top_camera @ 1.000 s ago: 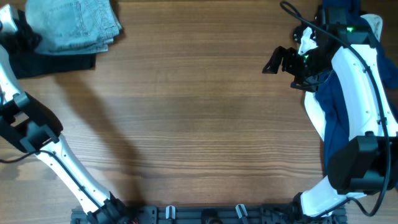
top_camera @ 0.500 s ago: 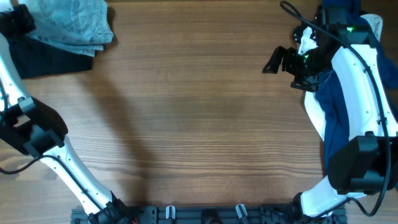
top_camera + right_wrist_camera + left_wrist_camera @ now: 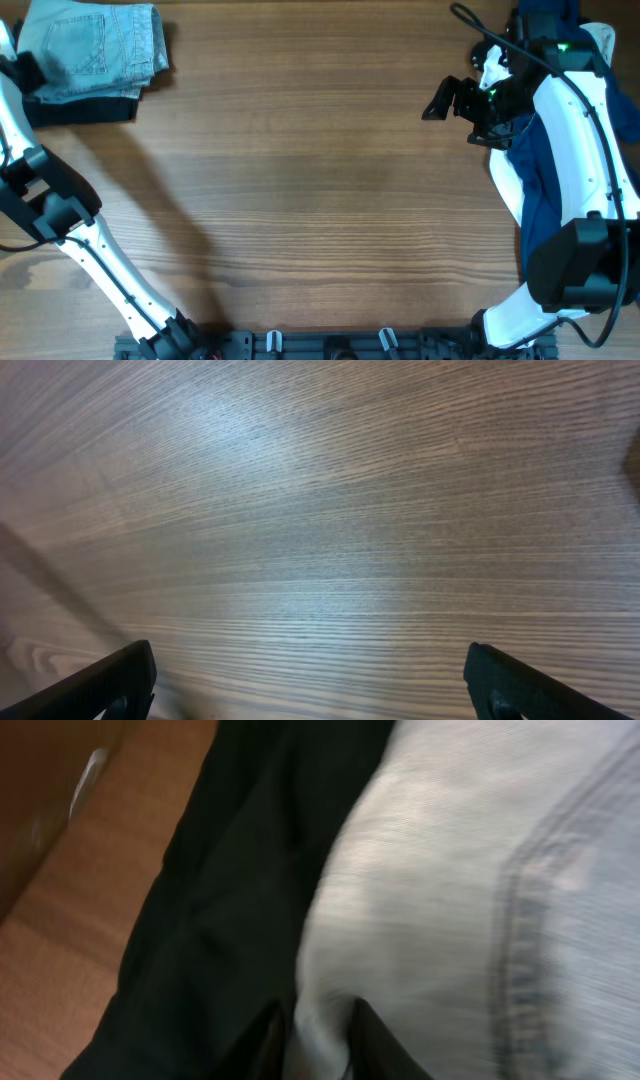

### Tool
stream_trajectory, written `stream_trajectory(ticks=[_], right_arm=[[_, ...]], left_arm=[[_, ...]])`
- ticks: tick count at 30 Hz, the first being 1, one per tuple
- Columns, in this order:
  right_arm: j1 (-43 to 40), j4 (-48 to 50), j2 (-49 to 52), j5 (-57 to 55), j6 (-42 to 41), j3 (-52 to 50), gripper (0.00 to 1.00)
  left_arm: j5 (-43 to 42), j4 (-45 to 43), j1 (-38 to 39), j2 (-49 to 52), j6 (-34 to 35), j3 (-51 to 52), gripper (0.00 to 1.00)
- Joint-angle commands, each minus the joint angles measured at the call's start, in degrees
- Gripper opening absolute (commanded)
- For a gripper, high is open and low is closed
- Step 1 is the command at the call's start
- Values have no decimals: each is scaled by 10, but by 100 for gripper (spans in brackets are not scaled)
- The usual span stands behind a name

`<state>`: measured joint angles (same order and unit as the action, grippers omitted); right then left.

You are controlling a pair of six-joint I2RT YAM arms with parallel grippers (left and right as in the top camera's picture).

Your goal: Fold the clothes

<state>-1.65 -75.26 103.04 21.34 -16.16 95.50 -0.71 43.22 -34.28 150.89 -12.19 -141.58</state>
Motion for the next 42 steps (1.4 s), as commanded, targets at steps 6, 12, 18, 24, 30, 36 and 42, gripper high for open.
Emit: stream_trajectory(ticks=[6,12,18,24,30,36,42], right_arm=[[2,-2,-14,-8,6,9,100],[2,0,-14,-8,5,9,100],[2,11,-14,-8,6,9,100],[2,10,-14,-8,12,9,100],[2,14,-14,-8,12,9,100],[2,17,-14,-8,17,9,100],[2,17,-14,-8,25,9,100]], left_arm=[[44,-5,-7,-36,54,-2,55],[17,42,42,-130,101,-2,64],[-59,77,93,-100,99,0,31],[-57,76,93,-5,99,0,4],[-60,123,84,30,99,0,4],[-124,193,99,55,87,0,4],[-134,225,147,61,25,0,4]])
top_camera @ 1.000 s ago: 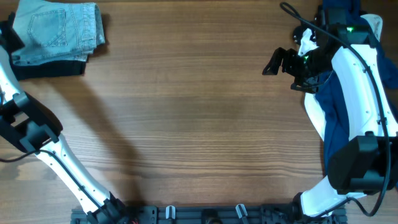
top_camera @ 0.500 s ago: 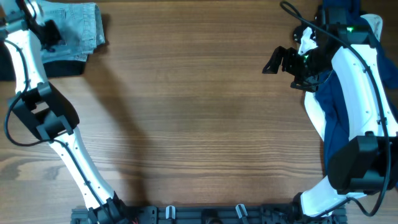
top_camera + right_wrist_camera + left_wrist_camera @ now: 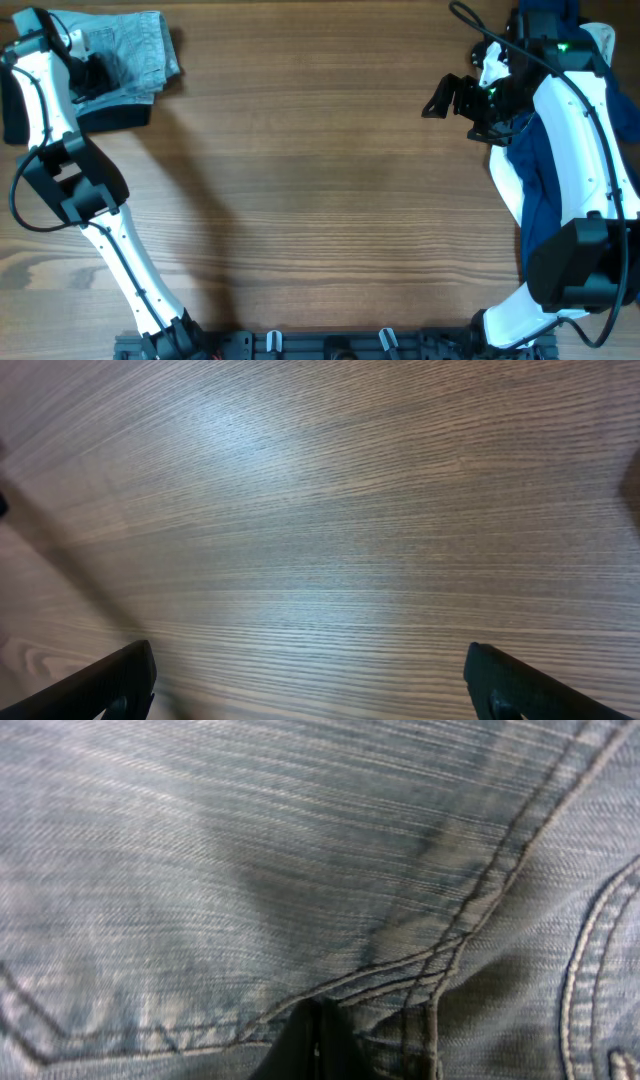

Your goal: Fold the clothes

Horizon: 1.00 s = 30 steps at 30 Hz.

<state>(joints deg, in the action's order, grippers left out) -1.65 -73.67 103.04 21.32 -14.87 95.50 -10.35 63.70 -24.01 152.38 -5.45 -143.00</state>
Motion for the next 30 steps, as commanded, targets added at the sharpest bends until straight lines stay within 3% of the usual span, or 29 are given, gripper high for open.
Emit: stream_trajectory(ticks=[1,4,8,17,24,30], right_arm=[[2,1,-14,-8,12,9,100],[2,1,-14,-8,13,9,100],[2,-3,-14,-8,14,9,100],[2,0,-14,-8,14,9,100],[2,9,-14,-8,13,9,100],[2,18,-14,-8,14,9,100]], left_arm=[[-45,19,52,46,-62,14,4],[-53,1,86,46,-107,14,4],[-57,-7,111,46,-107,14,4],[-62,-32,74,-44,4,13,4],[-80,90,76,-186,-7,13,4],[-81,233,111,-165,-29,14,4]])
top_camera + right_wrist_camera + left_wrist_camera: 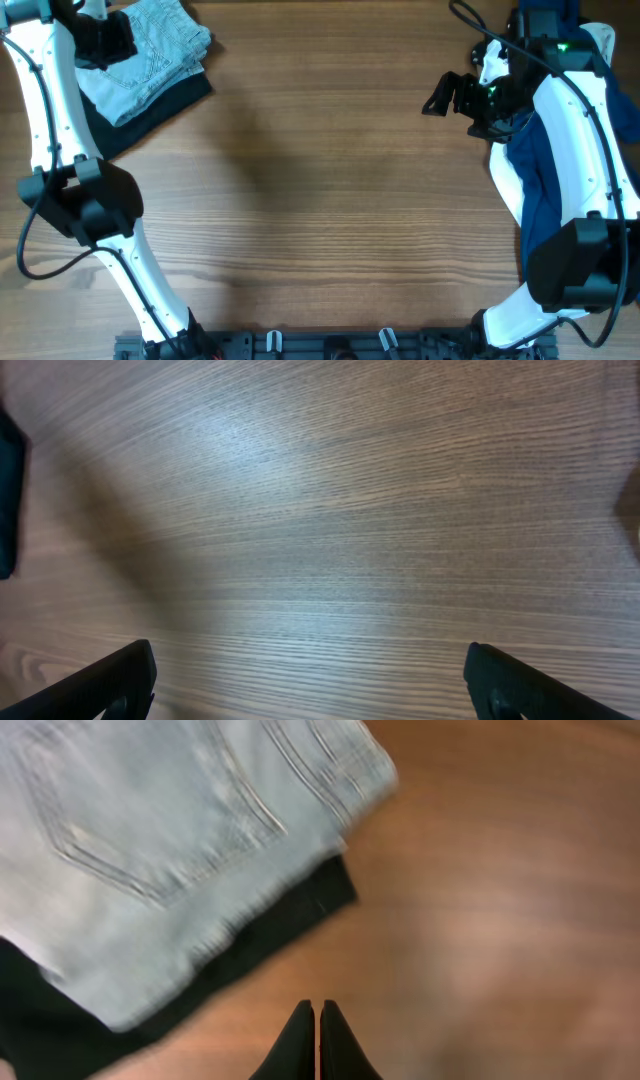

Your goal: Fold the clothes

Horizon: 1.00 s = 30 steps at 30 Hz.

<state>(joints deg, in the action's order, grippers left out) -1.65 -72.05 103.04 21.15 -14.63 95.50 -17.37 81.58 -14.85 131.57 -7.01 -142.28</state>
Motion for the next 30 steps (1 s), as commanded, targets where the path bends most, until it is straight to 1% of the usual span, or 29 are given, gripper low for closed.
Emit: stream_trajectory(ticks=[1,2,5,10,15,19,21,24,25,26,29,30], right_arm=[[2,2,-14,-6,12,9,100],[2,2,-14,-6,12,9,100],[2,2,-14,-6,16,9,100],[2,9,-14,-6,16,9,100],[2,11,-14,-6,16,9,100],[2,11,-14,-6,16,9,100],[2,11,-14,-6,16,9,100],[2,10,-14,-6,16,9,100],[2,10,-14,-6,16,9,100],[2,10,-14,-6,16,9,100],[2,9,-14,-6,16,9,100],[2,8,-14,-6,15,9,100]], left_arm=[[-10,74,24,55,-13,7,4],[-4,92,31,73,-10,7,4],[22,102,37,116,11,7,4],[22,123,45,176,3,7,4],[26,109,50,219,0,7,4],[27,87,50,231,3,7,4],[28,64,50,242,5,7,4],[54,7,49,248,47,7,4],[55,-12,48,248,50,7,4],[55,-55,47,248,61,7,4],[55,-108,43,248,111,7,4],[57,-132,39,248,143,7,4]])
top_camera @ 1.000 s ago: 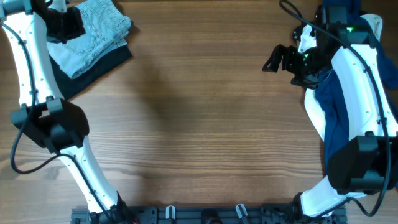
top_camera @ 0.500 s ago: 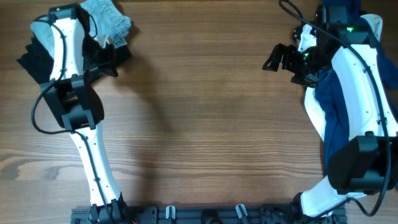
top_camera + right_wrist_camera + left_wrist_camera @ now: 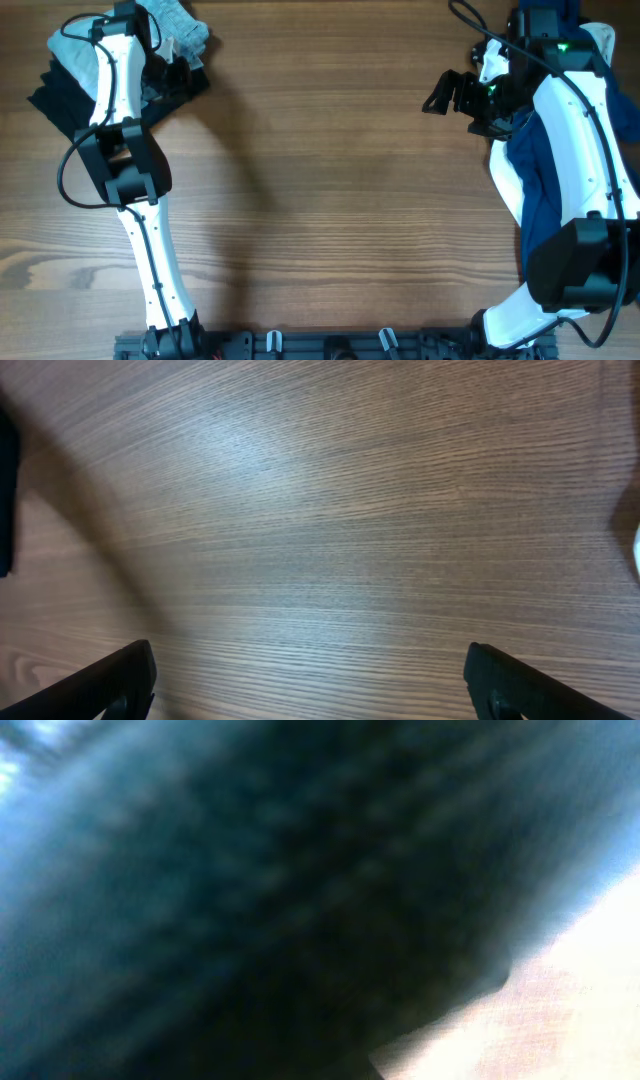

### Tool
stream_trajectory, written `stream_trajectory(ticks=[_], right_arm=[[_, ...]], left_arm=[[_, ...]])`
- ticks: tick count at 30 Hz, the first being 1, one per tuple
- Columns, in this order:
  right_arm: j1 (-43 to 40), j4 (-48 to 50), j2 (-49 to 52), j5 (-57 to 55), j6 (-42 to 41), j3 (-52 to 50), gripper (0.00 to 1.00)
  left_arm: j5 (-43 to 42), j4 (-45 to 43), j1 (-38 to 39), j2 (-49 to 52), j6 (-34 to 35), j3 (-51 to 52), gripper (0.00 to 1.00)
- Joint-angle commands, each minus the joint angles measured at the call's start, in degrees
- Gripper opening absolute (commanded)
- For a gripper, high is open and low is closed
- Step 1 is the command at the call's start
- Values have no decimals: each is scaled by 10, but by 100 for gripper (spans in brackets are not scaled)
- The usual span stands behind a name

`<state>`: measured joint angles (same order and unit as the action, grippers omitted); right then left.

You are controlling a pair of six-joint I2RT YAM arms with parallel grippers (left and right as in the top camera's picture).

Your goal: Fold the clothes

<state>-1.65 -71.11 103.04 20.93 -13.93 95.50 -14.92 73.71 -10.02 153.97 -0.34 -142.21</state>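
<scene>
A stack of folded clothes lies at the far left corner: light denim [image 3: 172, 28] on top of a black garment [image 3: 52, 95]. My left arm crosses over it, and my left gripper [image 3: 172, 72] is down at the stack's right edge. The left wrist view is filled by blurred dark cloth [image 3: 250, 900], so its fingers are hidden. A dark blue garment [image 3: 535, 190] lies at the right edge under my right arm. My right gripper [image 3: 442, 98] hangs open over bare wood, its fingertips [image 3: 110, 685] wide apart with nothing between them.
The wooden table [image 3: 340, 200] stretches between the two arms. A black rail with clips [image 3: 330, 342] runs along the near edge. A strip of pale wood [image 3: 560, 1010] shows beside the dark cloth in the left wrist view.
My left gripper was shut above bare wood just right of the stack; now it sits low against the dark cloth at the stack's right edge. The stack lies further left and more spread out. The right arm has not moved.
The stack lay squared at the far left corner with my left gripper at its left edge. Then the gripper was close over the denim. Then the stack stood turned and further right, with the gripper shut above it. Now the gripper is down against the black cloth.
</scene>
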Motion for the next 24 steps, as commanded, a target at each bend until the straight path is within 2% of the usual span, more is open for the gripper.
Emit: stream_trajectory(ticks=[1,4,7,9,11,14,16,19,21,24], right_arm=[[2,-2,-14,-4,7,9,100],[2,-4,-14,-4,6,9,100],[2,-5,-14,-4,6,9,100],[2,-5,-14,-4,6,9,100],[2,-6,-14,-4,4,9,100],[2,-9,-14,-4,3,9,100],[2,-10,-14,-4,3,9,100],[2,-9,-14,-4,3,9,100],[2,-8,-14,-4,3,9,100],[2,-3,-14,-4,3,9,100]], left_arm=[[50,-73,-14,24,115,6,4],[108,-122,-34,24,189,6,4],[111,-176,-74,24,267,6,4],[90,-206,-96,24,307,6,4],[32,-252,-118,24,340,6,5],[-41,-312,-125,24,356,6,9],[-63,-315,-122,24,355,6,11],[-64,-289,-122,22,351,6,4],[-63,-261,-124,16,351,6,4],[-56,-212,-124,-5,310,6,4]])
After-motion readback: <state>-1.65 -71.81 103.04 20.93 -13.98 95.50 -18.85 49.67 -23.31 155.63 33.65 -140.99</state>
